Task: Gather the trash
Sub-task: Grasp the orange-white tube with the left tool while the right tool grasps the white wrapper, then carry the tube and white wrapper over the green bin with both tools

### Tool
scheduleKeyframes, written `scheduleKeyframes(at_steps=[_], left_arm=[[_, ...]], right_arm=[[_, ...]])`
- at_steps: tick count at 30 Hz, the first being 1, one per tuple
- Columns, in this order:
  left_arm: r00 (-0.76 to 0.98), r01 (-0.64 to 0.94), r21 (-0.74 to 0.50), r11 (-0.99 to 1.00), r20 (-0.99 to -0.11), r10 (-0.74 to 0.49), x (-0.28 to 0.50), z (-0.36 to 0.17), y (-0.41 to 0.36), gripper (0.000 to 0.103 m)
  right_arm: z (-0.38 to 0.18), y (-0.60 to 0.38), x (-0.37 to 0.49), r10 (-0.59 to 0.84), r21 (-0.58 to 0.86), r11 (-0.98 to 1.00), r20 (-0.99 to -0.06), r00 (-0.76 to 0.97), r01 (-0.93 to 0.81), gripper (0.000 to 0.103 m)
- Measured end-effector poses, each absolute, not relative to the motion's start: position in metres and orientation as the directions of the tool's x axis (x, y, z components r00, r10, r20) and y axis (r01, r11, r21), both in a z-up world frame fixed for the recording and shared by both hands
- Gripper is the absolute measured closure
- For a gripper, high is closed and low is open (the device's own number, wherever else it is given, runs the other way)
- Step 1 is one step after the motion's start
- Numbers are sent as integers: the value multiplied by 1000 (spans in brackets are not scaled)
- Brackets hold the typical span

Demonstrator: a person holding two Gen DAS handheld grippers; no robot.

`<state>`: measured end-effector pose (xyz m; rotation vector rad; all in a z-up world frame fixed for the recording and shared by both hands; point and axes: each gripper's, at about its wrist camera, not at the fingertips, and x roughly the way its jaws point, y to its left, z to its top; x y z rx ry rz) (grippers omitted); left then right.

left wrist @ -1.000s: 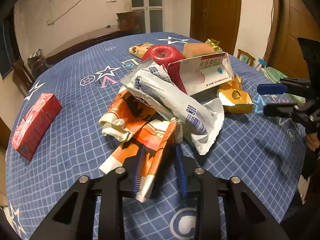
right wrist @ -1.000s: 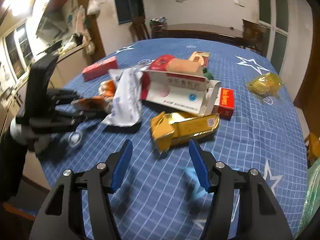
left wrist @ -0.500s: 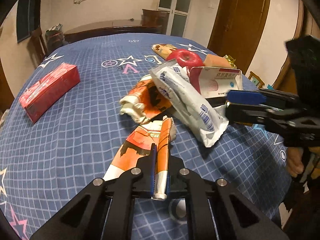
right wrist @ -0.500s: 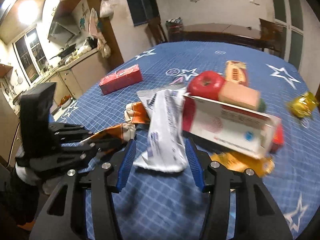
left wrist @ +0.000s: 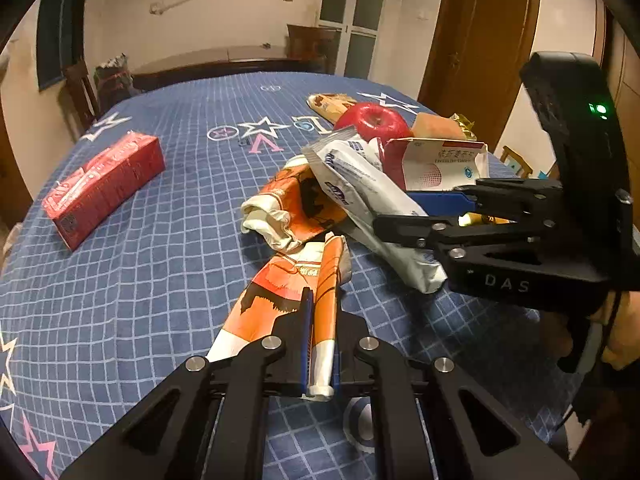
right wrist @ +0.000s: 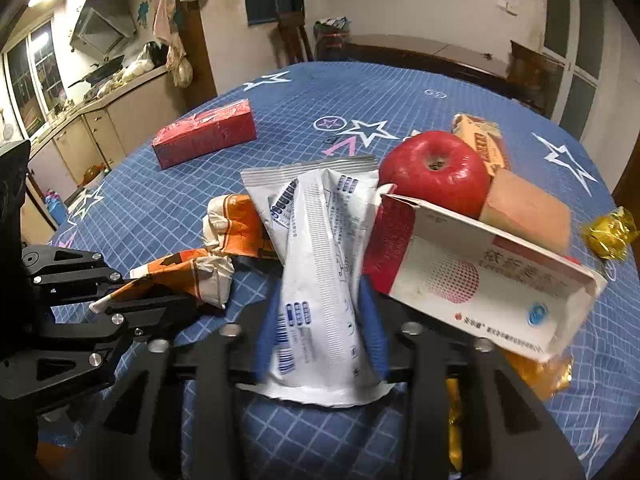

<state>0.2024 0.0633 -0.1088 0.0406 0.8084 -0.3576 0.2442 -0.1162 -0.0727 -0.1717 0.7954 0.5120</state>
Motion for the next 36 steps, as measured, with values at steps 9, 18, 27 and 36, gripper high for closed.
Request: scheduleKeyframes(at_steps=[9, 18, 27, 36], left_arm=[[729, 275, -97, 957, -627, -273, 180, -84, 55, 95], [821, 237, -129, 963, -503, -269, 151, -45, 27, 95], [875, 206, -122, 971, -422, -239, 128, -15, -8, 95], [867, 246, -107, 963, -421, -268, 118, -7, -38, 95]], right_arm=[[-47, -145, 203, 399, 74, 889, -608, 686, -452, 77], [-12, -182, 161, 345, 52, 928, -491, 800, -369, 77], [-2, -216, 134, 282, 40, 955, -423, 861, -293, 77], [0, -235, 129, 268, 47, 961, -418, 868, -274, 77]])
